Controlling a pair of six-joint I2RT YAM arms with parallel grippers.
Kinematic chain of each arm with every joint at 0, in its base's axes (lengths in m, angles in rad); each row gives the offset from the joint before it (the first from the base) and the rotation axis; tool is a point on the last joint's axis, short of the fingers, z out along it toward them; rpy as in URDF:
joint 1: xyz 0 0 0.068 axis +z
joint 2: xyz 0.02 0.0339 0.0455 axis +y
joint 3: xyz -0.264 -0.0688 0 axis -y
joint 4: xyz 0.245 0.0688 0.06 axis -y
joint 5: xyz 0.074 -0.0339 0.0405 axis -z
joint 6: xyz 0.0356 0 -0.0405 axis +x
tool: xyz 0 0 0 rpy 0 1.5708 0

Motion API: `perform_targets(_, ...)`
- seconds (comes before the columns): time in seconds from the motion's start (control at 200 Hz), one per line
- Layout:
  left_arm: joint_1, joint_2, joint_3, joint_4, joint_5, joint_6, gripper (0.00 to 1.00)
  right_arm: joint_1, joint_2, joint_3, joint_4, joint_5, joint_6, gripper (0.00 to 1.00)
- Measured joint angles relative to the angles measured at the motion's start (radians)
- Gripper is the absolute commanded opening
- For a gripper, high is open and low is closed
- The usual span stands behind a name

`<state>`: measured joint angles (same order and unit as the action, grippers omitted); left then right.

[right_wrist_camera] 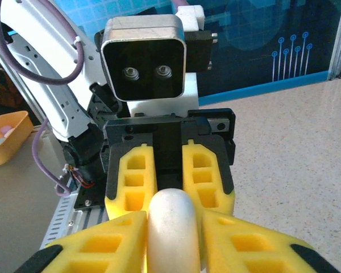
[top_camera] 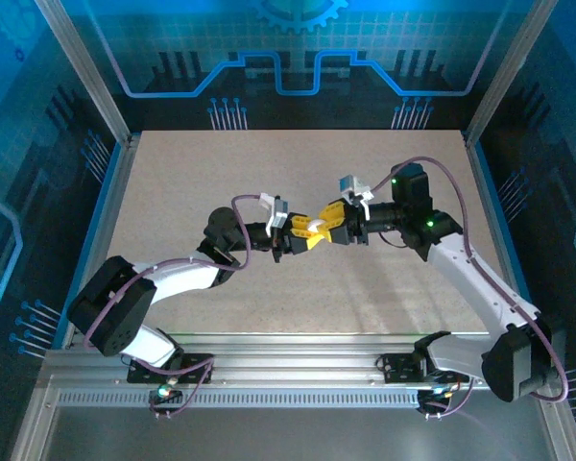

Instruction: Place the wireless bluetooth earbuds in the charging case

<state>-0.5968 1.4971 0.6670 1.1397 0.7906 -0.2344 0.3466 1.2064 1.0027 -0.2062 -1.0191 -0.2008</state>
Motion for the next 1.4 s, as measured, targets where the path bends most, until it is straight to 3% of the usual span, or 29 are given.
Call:
perform_targets(0.205, 0.001, 0.0, 0.0, -0.012, 0.004, 0.004, 0.27, -0.001, 0.006, 0.014, -0.038, -0.003, -0.029, 0.14)
perform_targets(0.325, -0.001, 0.0, 0.0, -0.019, 0.003, 0.019, 0.46, -0.001, 0.006, 0.014, -0.049, 0.002, -0.029, 0.13)
perform_targets(0.4, -0.001, 0.0, 0.0, -0.031, -0.007, 0.028, 0.63, -0.002, 0.006, 0.014, -0.053, 0.016, -0.029, 0.14)
perform_targets(0.565, -0.001, -0.006, -0.007, -0.071, -0.066, 0.055, 0.78, -0.024, 0.008, 0.013, -0.077, 0.057, -0.029, 0.14)
perform_targets(0.75, -0.001, -0.059, -0.054, -0.16, -0.18, 0.088, 0.83, -0.054, 0.072, 0.013, -0.109, 0.144, -0.007, 0.14)
perform_targets(1.021, 0.014, -0.166, -0.105, -0.341, -0.442, 0.11, 0.88, -0.151, 0.335, 0.037, -0.165, 0.314, 0.117, 0.14)
perform_targets(1.191, 0.071, -0.217, -0.105, -0.508, -0.64, 0.077, 0.89, -0.192, 0.486, 0.106, -0.223, 0.414, 0.169, 0.14)
perform_targets(1.396, 0.146, -0.245, -0.105, -0.677, -0.771, 0.024, 0.9, -0.224, 0.638, 0.215, -0.272, 0.492, 0.204, 0.14)
